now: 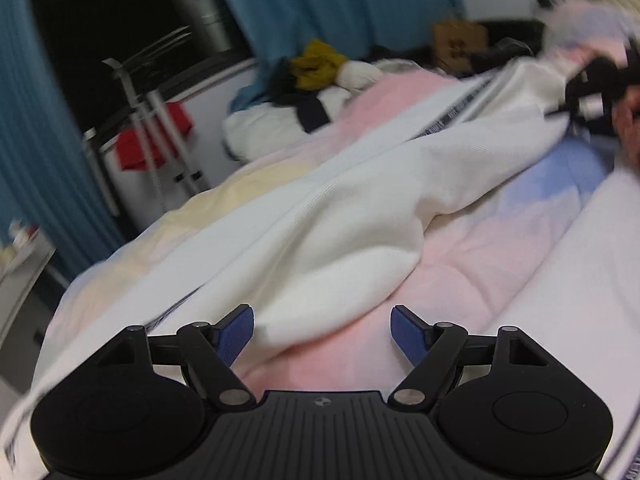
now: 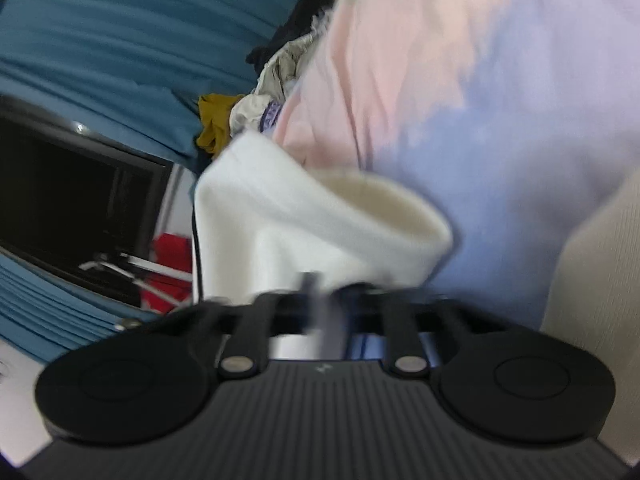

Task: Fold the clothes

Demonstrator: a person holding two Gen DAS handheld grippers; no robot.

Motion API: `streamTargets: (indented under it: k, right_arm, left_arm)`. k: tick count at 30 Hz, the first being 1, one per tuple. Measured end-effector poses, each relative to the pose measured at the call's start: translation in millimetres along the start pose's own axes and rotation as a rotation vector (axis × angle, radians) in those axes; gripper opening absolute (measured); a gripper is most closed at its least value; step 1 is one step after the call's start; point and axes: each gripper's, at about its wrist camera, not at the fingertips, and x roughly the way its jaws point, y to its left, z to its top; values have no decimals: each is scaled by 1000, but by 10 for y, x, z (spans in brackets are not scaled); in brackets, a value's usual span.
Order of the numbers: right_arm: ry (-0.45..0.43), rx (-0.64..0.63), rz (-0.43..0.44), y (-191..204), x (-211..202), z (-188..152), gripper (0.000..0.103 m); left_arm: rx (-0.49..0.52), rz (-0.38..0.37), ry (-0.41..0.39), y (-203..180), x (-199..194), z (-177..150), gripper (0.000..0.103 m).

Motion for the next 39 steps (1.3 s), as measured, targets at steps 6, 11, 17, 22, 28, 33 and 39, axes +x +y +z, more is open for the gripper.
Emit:
streamTargets:
  k: [6,11,17,22,28,33,39]
  right_arm:
    - [-155,-58,42,268,-197,162,6]
    - [-189,-120,-82,255,-228,194,6]
    - [-196,-151,-105,230,-355,216,6]
    - [-185,-233,-213,149,-419,249,6]
    - [-36,-224,-271,-129,-397,161,9]
    - [-87,-176,-207,38,-889,100,11]
    - [-130,-208,-203,202,-1652,-138,11]
  left_arm:
    - [137,-33,25,-209,343,24,67]
    - [147,-90,44,-311,426,-10,13]
    - [97,-157,19,-187,166,18,3]
    - [-8,-239,-6,-120,-105,-96,5]
    - [-234,-279,-10,83,-152,-308,15]
    - [-354,-275,-19,364,-651,-484,29]
    - [-501,-215,-4,596,-1599,-980,41]
